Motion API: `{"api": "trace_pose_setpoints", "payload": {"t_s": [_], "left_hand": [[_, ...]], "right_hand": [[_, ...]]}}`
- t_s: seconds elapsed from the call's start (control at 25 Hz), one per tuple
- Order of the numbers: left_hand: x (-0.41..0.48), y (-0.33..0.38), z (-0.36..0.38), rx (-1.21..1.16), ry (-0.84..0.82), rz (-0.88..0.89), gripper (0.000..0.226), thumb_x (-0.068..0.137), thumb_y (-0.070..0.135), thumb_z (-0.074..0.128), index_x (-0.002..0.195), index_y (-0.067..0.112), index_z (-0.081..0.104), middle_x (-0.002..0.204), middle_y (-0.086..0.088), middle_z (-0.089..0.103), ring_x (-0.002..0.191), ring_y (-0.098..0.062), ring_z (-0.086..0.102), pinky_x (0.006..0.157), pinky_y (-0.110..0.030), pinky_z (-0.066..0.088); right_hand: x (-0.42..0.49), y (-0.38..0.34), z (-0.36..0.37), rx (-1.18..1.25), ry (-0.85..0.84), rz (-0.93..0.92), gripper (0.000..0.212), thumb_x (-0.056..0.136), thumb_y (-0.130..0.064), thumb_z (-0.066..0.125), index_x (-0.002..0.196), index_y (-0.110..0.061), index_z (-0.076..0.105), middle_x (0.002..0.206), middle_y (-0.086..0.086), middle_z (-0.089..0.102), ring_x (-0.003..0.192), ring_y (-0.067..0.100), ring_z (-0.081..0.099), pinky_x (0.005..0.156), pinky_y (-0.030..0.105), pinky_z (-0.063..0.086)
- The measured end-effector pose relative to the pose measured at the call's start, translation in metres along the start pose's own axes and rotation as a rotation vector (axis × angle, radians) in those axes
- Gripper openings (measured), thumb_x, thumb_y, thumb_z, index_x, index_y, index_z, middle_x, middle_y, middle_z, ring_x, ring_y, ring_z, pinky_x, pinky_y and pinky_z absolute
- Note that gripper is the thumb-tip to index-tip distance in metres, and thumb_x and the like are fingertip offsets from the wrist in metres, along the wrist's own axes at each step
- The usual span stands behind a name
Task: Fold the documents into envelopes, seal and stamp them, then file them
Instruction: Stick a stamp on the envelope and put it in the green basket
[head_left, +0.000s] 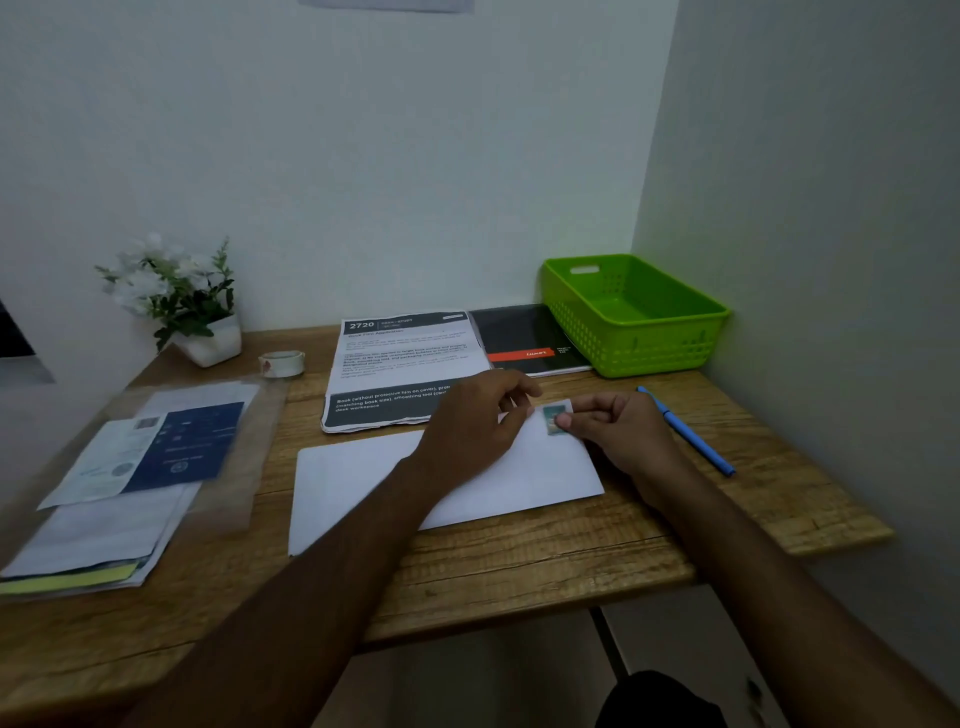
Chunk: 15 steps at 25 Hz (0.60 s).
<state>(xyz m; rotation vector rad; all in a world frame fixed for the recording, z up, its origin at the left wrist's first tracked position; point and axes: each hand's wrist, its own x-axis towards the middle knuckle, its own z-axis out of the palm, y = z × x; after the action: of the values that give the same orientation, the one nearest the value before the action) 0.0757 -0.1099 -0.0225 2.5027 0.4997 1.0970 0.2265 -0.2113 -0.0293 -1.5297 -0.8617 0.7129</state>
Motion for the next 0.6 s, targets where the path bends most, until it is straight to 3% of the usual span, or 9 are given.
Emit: {"api": "trace_pose_setpoints", "payload": {"t_s": [0.28,0.4,0.6], "left_hand": [[0.0,0.004,-0.005,0.457,-0.033,0.253,0.018,0.085,0.02,0.052,0.089,0.013,0.068,0.089,-0.005,0.068,0.078,-0.024,0.062,0.067,-0.031,0.039],[-0.005,0.015,-0.004,0.462,-0.011,0.305,0.014,0.082,0.021,0.057,0.085,0.012,0.068,0.089,-0.007,0.065,0.079,-0.024,0.059,0.066,-0.033,0.041],[-0.012,0.02,-0.003,0.429,-0.055,0.327,0.023,0.086,0.024,0.048,0.081,0.013,0.067,0.081,-0.006,0.064,0.074,-0.024,0.059,0.063,-0.034,0.045]], "right_hand": [[0.002,0.002,-0.001,0.03,0.05,0.006,0.025,0.08,-0.006,0.073,0.104,-0.003,0.069,0.095,0.013,0.074,0.088,0.024,0.071,0.078,0.038,0.057],[-0.001,0.0,-0.001,0.024,0.035,-0.008,0.022,0.082,-0.006,0.071,0.103,-0.003,0.069,0.093,0.012,0.074,0.085,0.022,0.071,0.074,0.035,0.057],[-0.005,-0.004,-0.001,0.01,0.011,-0.042,0.013,0.083,-0.005,0.069,0.095,-0.009,0.069,0.086,0.006,0.073,0.074,0.014,0.069,0.062,0.026,0.056]]}}
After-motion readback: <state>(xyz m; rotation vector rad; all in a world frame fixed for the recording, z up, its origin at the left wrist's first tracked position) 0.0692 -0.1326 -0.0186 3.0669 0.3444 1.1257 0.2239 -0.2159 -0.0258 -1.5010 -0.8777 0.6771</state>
